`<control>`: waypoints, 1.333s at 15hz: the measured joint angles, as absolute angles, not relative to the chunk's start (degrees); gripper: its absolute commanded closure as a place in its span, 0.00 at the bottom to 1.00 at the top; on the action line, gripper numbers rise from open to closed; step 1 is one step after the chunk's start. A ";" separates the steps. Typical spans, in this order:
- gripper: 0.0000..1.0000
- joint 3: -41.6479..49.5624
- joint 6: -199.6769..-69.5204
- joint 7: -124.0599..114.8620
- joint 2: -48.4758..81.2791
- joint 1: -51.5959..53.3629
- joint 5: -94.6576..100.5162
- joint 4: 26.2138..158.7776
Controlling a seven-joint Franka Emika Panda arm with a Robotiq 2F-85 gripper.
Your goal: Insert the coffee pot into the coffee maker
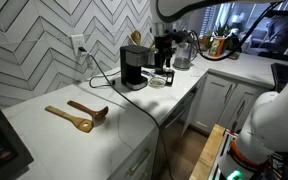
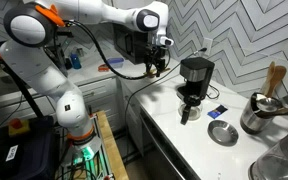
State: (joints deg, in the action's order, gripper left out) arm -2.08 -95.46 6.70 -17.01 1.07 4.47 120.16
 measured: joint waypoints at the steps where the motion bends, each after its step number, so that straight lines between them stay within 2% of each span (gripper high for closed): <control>1: 0.00 -2.08 -95.46 6.70 -17.01 1.07 4.47 120.16; 16: 0.00 -1.99 -95.46 6.70 -17.01 1.05 4.47 120.16; 20: 0.00 0.60 -95.46 10.91 -17.01 0.08 5.17 120.54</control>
